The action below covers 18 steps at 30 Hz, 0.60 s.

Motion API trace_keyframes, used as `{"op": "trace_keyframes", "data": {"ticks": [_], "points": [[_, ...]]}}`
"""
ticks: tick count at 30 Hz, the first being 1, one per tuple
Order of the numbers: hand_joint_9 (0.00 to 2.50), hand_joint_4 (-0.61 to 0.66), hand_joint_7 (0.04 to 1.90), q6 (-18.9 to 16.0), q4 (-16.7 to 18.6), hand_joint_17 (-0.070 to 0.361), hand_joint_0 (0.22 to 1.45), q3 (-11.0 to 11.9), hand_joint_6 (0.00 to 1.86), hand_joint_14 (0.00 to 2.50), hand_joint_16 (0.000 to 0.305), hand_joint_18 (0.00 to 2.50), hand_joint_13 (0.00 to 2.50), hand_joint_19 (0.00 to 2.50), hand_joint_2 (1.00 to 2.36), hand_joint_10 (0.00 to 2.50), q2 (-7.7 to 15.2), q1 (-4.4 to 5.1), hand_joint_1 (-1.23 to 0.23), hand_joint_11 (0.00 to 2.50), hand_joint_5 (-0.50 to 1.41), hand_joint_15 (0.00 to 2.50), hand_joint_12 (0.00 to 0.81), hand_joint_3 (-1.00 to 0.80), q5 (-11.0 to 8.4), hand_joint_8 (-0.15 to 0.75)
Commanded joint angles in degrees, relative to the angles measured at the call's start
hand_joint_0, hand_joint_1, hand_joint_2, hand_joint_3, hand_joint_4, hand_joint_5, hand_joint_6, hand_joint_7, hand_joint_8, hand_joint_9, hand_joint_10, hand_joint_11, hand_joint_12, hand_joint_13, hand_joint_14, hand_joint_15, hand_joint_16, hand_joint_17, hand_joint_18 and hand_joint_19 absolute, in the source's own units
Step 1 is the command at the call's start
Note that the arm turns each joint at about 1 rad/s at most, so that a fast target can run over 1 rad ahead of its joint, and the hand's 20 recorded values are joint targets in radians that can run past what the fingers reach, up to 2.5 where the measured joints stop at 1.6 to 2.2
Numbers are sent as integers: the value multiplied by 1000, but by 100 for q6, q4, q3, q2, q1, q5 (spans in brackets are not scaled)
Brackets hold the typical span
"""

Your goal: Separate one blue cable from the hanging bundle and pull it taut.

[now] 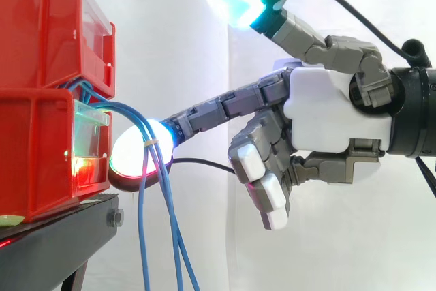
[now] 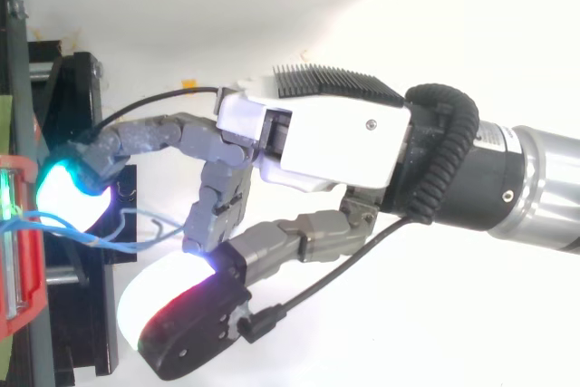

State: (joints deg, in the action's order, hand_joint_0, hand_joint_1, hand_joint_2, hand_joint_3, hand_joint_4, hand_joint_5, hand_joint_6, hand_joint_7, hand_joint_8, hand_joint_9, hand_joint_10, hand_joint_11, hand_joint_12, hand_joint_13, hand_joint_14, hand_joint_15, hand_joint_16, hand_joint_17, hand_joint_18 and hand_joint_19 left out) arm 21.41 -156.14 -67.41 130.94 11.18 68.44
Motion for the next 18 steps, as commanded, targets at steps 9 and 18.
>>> {"op": "trace_keyframes", "data": {"ticks": [9, 18], "points": [[1399, 284, 702, -304, -40, 196, 329, -18, 502, 13, 87, 1601, 1434, 172, 1000, 12, -7, 7, -430, 351, -157, 403, 495, -500, 100, 400], [1350, 346, 910, -752, -22, 196, 356, -141, 503, 12, 87, 1538, 1403, 213, 1000, 10, -7, 7, -510, 308, -85, 358, 502, -500, 346, 408]]}}
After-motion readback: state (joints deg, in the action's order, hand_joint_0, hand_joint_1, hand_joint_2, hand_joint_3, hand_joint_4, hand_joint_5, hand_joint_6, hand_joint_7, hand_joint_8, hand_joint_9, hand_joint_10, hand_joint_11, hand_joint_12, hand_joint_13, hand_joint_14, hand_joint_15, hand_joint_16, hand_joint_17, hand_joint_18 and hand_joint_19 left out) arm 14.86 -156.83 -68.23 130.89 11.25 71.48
